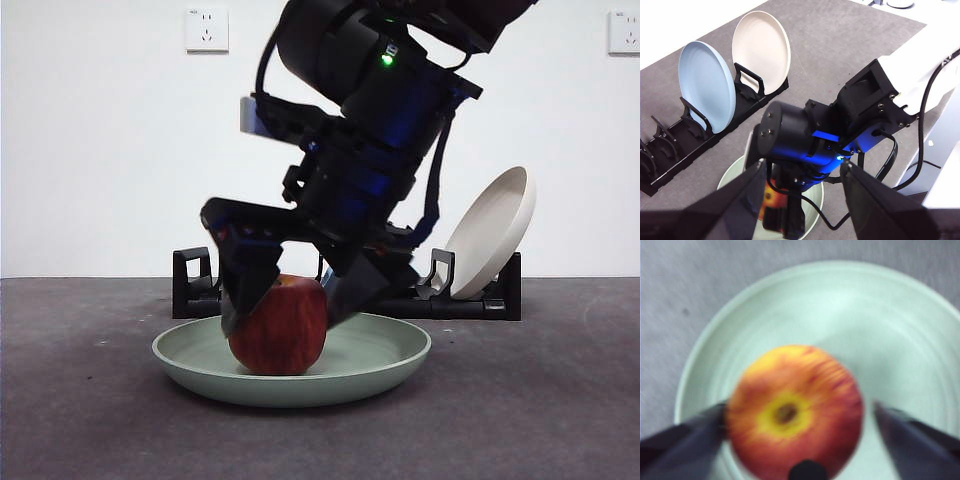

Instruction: Take the green plate from the plate rack,put the plate on the table,take the apple from the table,put the apple in the plate

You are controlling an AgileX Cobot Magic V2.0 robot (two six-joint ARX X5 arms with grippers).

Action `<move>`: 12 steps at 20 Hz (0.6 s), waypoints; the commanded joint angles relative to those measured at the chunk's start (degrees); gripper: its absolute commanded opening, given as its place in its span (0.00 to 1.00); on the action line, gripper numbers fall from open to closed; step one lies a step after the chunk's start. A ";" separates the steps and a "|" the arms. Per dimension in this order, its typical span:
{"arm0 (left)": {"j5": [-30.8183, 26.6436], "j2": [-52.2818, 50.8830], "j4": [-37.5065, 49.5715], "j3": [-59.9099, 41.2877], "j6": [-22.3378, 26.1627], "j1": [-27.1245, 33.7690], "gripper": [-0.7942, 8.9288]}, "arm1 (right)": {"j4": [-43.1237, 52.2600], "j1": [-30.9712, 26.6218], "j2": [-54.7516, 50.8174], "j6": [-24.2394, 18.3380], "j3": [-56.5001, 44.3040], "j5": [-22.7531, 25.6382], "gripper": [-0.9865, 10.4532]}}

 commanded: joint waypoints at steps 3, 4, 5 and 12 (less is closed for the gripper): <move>-0.15 0.02 0.22 -0.04 -0.35 -0.20 0.34 | -0.83 0.00 -5.01 0.42 -0.33 0.02 0.64; -0.15 0.02 0.15 -0.04 -0.35 -0.20 0.34 | -2.34 0.00 -6.91 0.39 -0.33 0.02 0.64; -0.17 0.02 0.04 -0.04 -0.35 -0.20 0.34 | -4.79 0.00 -9.25 0.37 -0.33 0.02 0.64; -0.13 0.02 -4.94 -0.04 0.09 -0.20 0.34 | -30.29 0.00 -30.99 -0.57 -0.33 -3.65 0.63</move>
